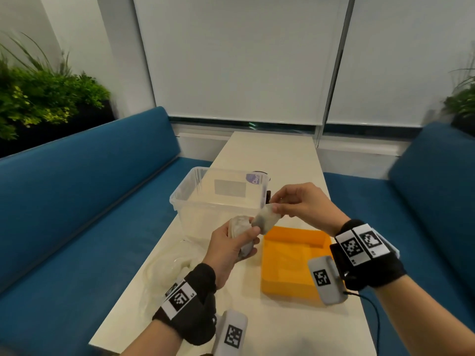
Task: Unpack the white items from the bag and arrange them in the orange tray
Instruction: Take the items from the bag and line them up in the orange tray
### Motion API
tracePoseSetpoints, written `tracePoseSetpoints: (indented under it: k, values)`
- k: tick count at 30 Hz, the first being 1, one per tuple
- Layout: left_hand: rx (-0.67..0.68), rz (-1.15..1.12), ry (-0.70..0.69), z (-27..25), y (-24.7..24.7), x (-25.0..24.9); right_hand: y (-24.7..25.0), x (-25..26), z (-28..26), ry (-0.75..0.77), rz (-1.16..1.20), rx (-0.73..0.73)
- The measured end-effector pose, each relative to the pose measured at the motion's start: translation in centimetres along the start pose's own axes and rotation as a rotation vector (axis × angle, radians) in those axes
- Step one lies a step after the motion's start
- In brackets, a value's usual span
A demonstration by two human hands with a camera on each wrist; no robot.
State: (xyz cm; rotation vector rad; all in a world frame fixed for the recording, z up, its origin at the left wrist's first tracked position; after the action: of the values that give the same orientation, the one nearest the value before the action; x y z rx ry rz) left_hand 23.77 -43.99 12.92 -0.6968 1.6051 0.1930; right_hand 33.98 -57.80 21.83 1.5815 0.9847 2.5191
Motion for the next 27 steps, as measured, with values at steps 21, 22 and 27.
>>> tracePoseSetpoints:
  k: [21,22,27]
  values:
    - [-0.116,0.123,0.132,2.6,6.9,2.5,-9.4,-16.0,5.5,-0.223,-0.769,0.224]
    - [-0.118,0.124,0.136,2.8,7.0,2.6,-9.6,-16.2,5.8,-0.226,-0.781,0.219]
    - [-0.134,0.119,0.173,3.3,7.6,3.2,-10.3,-17.1,7.4,-0.260,-0.835,0.141]
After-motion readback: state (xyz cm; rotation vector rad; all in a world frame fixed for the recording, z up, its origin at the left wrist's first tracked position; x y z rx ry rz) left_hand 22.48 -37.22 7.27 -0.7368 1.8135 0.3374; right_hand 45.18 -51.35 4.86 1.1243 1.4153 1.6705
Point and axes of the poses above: each hand's wrist, its own z-axis towards the middle knuckle, its own y-axis out of the back of the hand, x = y × z, the point moved 6 cm from there along z, towards the middle knuckle, and after that the axes turned 13 degrees about -x, right-handed, at the moved point
